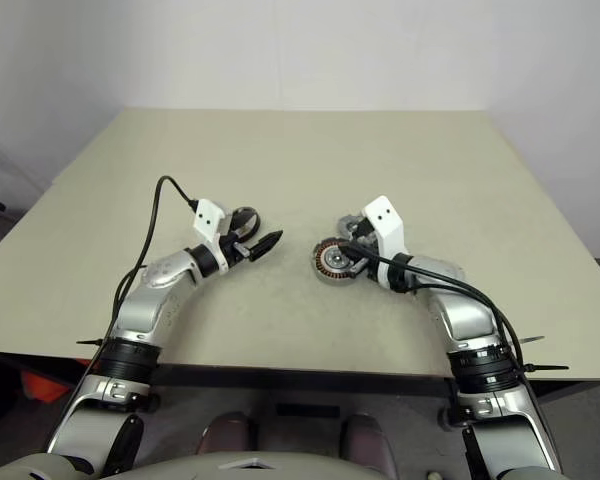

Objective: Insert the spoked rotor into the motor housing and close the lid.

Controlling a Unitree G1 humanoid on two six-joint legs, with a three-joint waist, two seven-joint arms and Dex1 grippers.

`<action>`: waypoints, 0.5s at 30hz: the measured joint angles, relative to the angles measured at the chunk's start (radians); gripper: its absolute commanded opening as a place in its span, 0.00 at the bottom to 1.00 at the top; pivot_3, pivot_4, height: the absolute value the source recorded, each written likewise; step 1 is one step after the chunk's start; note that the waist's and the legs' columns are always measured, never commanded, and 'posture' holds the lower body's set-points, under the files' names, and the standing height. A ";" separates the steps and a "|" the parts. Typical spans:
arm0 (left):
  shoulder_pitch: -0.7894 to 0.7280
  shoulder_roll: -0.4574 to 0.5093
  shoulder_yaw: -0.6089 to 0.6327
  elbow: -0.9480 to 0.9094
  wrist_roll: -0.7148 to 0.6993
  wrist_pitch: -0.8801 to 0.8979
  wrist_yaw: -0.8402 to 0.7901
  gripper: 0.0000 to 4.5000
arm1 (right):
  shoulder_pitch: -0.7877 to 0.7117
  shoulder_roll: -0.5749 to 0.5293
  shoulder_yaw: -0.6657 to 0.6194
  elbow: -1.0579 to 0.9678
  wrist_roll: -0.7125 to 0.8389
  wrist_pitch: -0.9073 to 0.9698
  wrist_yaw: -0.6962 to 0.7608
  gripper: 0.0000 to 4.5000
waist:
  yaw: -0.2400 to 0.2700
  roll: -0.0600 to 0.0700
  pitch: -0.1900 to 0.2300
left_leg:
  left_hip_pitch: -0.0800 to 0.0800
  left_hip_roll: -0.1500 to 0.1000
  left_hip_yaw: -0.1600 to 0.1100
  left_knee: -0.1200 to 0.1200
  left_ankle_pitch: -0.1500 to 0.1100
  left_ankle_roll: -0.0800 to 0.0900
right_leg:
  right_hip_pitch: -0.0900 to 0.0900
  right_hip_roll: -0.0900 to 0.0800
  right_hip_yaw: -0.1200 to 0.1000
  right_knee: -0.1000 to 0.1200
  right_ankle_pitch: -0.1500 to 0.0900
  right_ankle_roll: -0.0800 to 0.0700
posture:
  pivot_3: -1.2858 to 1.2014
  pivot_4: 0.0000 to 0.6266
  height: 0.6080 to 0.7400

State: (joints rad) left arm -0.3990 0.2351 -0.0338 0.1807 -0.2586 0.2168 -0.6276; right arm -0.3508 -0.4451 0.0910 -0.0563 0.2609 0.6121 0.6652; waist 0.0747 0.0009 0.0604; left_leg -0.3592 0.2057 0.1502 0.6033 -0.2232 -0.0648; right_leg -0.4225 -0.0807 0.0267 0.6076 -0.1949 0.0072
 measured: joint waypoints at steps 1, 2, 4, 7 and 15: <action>0.000 0.000 0.000 0.000 0.000 0.000 0.000 1.00 | 0.000 0.001 0.002 0.000 -0.001 0.000 0.000 0.00 | 0.000 0.000 0.000 | 0.000 0.000 0.000 0.000 0.000 0.000 | 0.000 0.000 0.000 0.000 0.000 0.000 | 0.52 0.00 1.00; 0.000 0.000 0.000 0.000 0.000 0.000 0.000 1.00 | 0.000 0.002 0.005 0.000 -0.002 0.000 0.000 0.00 | 0.000 0.000 0.000 | 0.000 0.000 0.000 0.000 0.000 0.000 | 0.000 0.000 0.000 0.000 0.000 0.000 | 0.52 0.00 1.00; 0.000 0.000 0.000 0.000 0.000 0.000 0.000 1.00 | 0.003 0.002 0.016 0.000 -0.007 0.001 -0.001 0.00 | 0.000 0.000 0.000 | 0.000 0.000 0.000 0.000 0.000 0.000 | 0.000 0.000 0.000 0.000 0.000 0.000 | 0.52 0.00 1.00; 0.000 0.001 0.000 0.000 0.001 0.000 0.001 1.00 | 0.015 0.001 0.027 -0.005 -0.016 0.003 -0.007 0.00 | 0.000 0.000 0.000 | 0.000 0.000 0.000 0.000 0.000 0.000 | 0.000 0.000 0.000 0.000 0.000 0.000 | 0.52 0.00 1.00; 0.000 0.002 0.001 0.002 0.002 -0.002 0.000 1.00 | 0.049 -0.029 0.031 -0.025 -0.037 0.010 -0.015 0.00 | 0.001 -0.001 -0.001 | 0.007 0.000 0.000 0.000 0.000 -0.001 | 0.005 0.000 0.000 0.000 0.000 0.000 | 0.52 0.00 1.00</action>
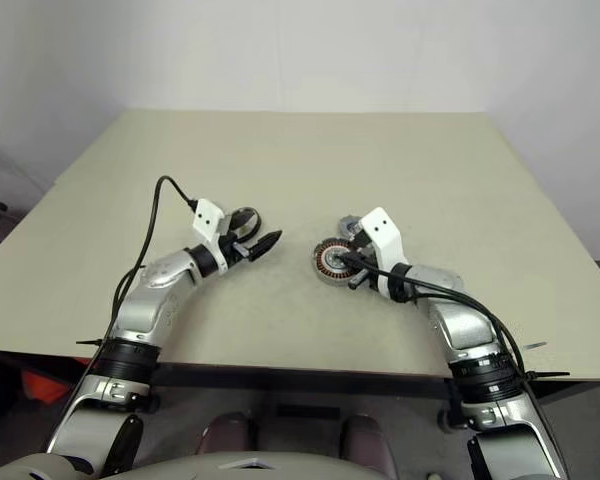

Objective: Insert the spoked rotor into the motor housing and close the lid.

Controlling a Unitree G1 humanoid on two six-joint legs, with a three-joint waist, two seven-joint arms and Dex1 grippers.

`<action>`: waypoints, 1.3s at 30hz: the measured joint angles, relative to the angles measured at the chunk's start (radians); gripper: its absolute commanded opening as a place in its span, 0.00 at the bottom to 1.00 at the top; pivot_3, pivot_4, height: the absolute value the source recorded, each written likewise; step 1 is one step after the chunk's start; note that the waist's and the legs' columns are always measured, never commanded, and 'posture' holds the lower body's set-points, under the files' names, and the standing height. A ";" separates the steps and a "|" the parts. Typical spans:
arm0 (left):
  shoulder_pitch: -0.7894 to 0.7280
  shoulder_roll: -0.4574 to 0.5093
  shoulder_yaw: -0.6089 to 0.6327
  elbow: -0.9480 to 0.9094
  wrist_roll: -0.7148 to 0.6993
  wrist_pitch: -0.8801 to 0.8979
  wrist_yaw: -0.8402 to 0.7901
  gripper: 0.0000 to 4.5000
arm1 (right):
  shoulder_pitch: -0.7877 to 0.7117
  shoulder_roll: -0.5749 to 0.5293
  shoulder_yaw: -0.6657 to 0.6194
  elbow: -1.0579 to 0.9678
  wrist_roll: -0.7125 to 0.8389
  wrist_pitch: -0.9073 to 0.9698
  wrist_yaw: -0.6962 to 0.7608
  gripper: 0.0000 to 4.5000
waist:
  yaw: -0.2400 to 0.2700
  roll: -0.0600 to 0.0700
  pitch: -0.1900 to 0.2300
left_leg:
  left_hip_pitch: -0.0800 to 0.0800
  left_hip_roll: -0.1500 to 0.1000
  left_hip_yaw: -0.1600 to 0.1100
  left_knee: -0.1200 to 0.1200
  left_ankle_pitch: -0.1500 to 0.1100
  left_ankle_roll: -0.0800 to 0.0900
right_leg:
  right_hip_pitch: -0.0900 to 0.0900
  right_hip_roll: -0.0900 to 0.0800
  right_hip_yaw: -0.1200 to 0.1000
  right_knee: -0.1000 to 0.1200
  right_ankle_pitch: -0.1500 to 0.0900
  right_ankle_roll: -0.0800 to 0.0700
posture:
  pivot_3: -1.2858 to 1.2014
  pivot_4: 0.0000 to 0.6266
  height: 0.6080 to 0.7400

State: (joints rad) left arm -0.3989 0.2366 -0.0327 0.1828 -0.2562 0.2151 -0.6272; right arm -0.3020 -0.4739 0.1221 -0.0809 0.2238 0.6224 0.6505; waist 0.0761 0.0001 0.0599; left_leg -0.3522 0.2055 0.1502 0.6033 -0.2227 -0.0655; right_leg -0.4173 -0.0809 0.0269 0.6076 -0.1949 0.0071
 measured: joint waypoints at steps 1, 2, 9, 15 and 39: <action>0.000 0.000 0.000 0.001 0.000 0.000 0.000 1.00 | 0.002 -0.003 0.000 -0.005 -0.001 0.002 0.000 0.00 | 0.000 0.000 0.000 | 0.000 0.000 0.000 0.000 0.000 0.000 | 0.000 0.000 0.000 0.000 0.000 0.000 | 0.52 0.00 1.00; 0.000 0.000 0.000 0.001 0.000 0.000 0.000 1.00 | 0.003 -0.004 0.000 -0.010 -0.002 0.007 0.000 0.00 | 0.000 0.000 0.000 | 0.000 0.000 0.000 0.000 0.000 0.000 | 0.000 0.000 0.000 0.000 0.000 0.000 | 0.52 0.00 1.00; 0.000 -0.001 0.000 0.005 0.000 -0.001 0.002 1.00 | -0.001 0.003 -0.001 -0.014 -0.001 0.011 -0.010 0.00 | -0.001 0.000 0.000 | 0.000 0.000 0.000 0.000 0.000 0.000 | 0.000 0.000 0.000 0.000 0.000 0.000 | 0.52 0.00 1.00; 0.001 -0.026 0.087 -0.002 -0.076 0.074 0.070 1.00 | -0.062 0.010 -0.059 -0.036 0.023 0.011 -0.029 0.00 | -0.006 0.000 0.000 | 0.000 0.000 0.000 0.000 0.000 0.000 | -0.001 0.001 0.000 0.000 0.000 0.000 | 0.52 0.00 1.00; -0.111 -0.122 0.477 0.127 -0.438 0.547 0.463 1.00 | -0.099 0.011 -0.152 -0.038 0.052 0.010 -0.089 0.00 | -0.003 0.000 0.000 | 0.000 -0.001 0.000 -0.001 0.001 -0.001 | -0.001 0.002 0.000 -0.001 0.000 0.000 | 0.52 0.00 1.00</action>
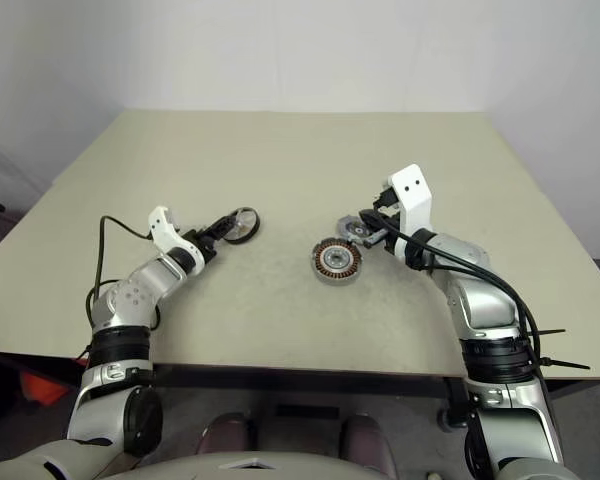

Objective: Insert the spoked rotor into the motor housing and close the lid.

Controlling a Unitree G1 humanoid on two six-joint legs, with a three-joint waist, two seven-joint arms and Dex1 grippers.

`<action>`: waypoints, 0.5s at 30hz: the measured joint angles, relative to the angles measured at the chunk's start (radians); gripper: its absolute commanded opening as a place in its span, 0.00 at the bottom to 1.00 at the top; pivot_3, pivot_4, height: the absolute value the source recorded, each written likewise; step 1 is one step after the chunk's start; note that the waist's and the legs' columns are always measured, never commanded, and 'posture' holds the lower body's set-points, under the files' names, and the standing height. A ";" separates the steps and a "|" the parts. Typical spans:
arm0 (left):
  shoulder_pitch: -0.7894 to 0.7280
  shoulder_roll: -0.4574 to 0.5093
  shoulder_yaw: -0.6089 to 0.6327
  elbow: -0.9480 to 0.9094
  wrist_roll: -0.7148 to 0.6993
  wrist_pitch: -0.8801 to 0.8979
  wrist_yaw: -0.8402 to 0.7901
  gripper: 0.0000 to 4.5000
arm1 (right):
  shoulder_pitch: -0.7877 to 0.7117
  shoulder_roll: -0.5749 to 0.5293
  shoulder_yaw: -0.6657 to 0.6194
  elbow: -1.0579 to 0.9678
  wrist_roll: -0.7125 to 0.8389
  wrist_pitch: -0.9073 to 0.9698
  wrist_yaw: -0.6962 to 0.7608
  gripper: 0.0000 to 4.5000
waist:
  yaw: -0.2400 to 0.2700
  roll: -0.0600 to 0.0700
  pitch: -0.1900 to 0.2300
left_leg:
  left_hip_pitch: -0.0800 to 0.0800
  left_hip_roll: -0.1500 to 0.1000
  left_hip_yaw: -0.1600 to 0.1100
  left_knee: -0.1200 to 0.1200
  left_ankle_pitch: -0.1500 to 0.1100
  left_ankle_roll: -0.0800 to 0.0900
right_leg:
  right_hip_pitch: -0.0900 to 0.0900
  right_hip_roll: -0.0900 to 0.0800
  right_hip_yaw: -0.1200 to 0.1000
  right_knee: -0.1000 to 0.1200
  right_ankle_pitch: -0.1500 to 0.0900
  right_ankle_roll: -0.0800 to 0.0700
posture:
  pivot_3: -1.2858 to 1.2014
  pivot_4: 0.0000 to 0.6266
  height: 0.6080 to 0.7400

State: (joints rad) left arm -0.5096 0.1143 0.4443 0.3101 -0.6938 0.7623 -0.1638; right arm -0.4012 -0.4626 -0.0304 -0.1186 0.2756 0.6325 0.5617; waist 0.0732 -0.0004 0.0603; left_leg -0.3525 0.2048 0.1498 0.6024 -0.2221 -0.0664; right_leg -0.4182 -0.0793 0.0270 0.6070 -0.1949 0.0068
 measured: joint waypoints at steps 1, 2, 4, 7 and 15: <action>-0.005 -0.005 0.010 0.004 -0.015 0.014 0.004 1.00 | 0.000 0.000 -0.001 0.000 0.000 0.000 -0.001 0.00 | 0.000 0.000 0.000 | 0.000 0.000 0.000 0.000 0.000 0.000 | 0.000 0.000 0.000 0.000 0.000 0.000 | 0.52 0.00 1.00; -0.008 -0.011 0.020 0.007 -0.028 0.025 0.007 1.00 | 0.000 0.000 -0.002 0.000 0.000 0.000 -0.002 0.00 | 0.001 0.000 0.000 | 0.000 0.000 0.000 0.000 0.000 0.000 | 0.000 0.000 0.000 0.000 0.000 0.000 | 0.52 0.00 1.00; -0.014 -0.019 0.030 0.010 -0.048 0.043 0.012 1.00 | 0.000 0.000 -0.002 0.000 0.001 0.000 -0.003 0.00 | 0.005 0.000 0.000 | 0.000 0.000 0.000 0.000 0.000 0.000 | 0.000 0.000 0.000 0.000 0.000 0.000 | 0.52 0.00 1.00; -0.022 -0.040 0.039 0.010 -0.073 0.069 0.019 1.00 | 0.000 0.000 -0.002 0.000 0.001 0.000 -0.012 0.00 | 0.010 0.000 0.000 | -0.001 0.000 0.000 0.000 0.000 0.000 | 0.000 0.000 0.000 -0.001 0.000 0.000 | 0.52 0.00 1.00; -0.028 -0.081 0.063 0.011 -0.137 0.088 0.023 1.00 | 0.003 0.000 -0.004 0.000 0.002 0.000 -0.020 0.00 | 0.013 0.000 0.000 | -0.001 0.001 0.000 0.000 0.000 0.000 | 0.000 0.000 0.000 -0.001 0.000 0.000 | 0.52 0.00 1.00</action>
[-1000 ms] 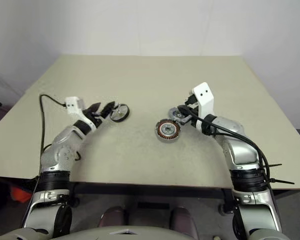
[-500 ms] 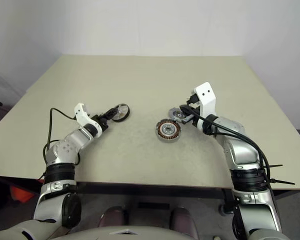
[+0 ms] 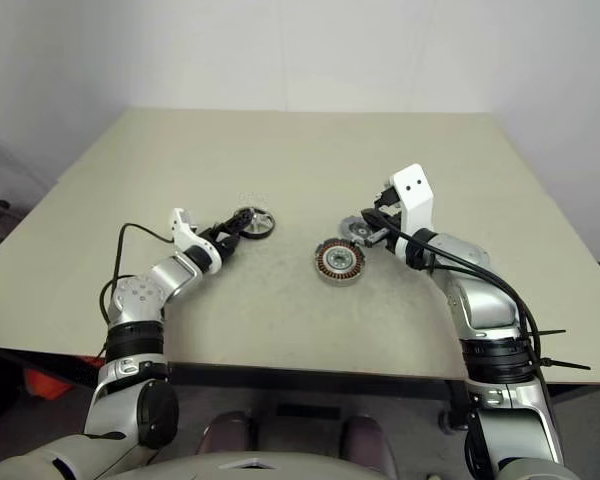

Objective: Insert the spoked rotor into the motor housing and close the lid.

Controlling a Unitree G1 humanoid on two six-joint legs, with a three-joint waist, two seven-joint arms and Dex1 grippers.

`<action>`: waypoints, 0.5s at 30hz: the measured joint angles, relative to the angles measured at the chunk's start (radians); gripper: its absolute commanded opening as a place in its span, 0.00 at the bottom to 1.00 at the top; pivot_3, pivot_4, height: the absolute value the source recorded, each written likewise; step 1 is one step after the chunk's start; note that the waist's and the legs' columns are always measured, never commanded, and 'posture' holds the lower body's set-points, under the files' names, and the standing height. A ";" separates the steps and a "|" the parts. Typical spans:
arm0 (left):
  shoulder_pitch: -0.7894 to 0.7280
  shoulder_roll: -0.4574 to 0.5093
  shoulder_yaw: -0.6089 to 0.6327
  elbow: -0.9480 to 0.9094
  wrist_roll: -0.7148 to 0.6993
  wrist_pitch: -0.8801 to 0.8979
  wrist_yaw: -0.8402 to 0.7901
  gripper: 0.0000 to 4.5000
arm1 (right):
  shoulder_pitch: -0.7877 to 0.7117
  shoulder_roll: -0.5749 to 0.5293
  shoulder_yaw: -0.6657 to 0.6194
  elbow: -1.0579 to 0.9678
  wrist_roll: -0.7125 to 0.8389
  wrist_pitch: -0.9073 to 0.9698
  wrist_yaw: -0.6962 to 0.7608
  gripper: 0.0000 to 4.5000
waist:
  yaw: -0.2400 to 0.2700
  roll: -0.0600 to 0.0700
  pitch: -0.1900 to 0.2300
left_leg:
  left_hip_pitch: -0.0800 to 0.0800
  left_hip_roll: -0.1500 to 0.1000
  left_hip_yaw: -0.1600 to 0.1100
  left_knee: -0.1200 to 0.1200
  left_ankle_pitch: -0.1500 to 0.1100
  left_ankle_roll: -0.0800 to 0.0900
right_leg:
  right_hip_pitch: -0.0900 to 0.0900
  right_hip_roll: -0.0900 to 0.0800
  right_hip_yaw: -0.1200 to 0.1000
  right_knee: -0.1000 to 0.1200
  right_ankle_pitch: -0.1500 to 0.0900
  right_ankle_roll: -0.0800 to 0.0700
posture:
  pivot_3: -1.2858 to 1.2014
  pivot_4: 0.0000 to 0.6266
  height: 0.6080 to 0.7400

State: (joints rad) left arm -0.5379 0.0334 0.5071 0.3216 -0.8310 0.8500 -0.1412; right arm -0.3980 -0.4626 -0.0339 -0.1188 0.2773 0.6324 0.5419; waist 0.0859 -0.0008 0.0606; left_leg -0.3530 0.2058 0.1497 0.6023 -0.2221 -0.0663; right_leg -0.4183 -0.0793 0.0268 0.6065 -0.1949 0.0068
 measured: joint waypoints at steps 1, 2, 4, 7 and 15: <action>-0.003 0.000 0.004 0.004 0.000 -0.002 0.007 1.00 | 0.001 0.000 -0.002 0.000 0.000 0.000 0.000 0.00 | 0.000 0.000 0.000 | 0.000 0.000 0.000 0.000 0.000 0.000 | 0.000 0.000 0.000 0.000 0.000 0.000 | 0.52 0.00 1.00; -0.009 0.000 0.009 0.015 0.000 -0.007 0.018 1.00 | 0.002 0.000 -0.002 0.000 0.000 0.000 -0.001 0.00 | 0.000 0.000 0.000 | 0.000 0.000 0.000 0.000 0.000 0.000 | 0.000 0.000 0.000 0.000 0.000 0.000 | 0.52 0.00 1.00; -0.011 -0.001 0.017 0.031 0.000 -0.023 0.034 1.00 | 0.002 0.000 -0.003 0.000 0.000 0.000 -0.003 0.00 | 0.000 0.000 0.000 | 0.000 0.000 0.000 0.000 0.000 0.000 | 0.000 0.000 0.000 0.000 0.000 0.000 | 0.52 0.00 1.00; -0.021 -0.003 0.019 0.046 -0.001 -0.037 0.049 0.91 | 0.002 0.000 -0.003 0.000 0.001 0.000 -0.004 0.00 | 0.002 0.000 0.000 | 0.000 0.000 0.000 0.000 0.000 0.000 | 0.000 0.000 0.000 0.000 0.000 0.000 | 0.52 0.00 1.00; -0.026 0.001 0.025 0.096 0.001 -0.064 0.062 0.50 | 0.002 0.000 -0.004 0.000 0.001 0.000 -0.013 0.00 | 0.003 0.000 0.000 | 0.000 0.000 0.000 0.000 0.000 0.000 | 0.000 0.000 0.000 -0.001 0.000 0.000 | 0.52 0.00 1.00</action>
State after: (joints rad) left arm -0.5635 0.0342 0.5324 0.4176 -0.8295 0.7859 -0.0790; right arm -0.3962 -0.4626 -0.0383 -0.1188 0.2781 0.6322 0.5294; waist 0.0889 -0.0012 0.0608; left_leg -0.3531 0.2055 0.1496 0.6022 -0.2219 -0.0665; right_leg -0.4183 -0.0793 0.0267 0.6058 -0.1948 0.0069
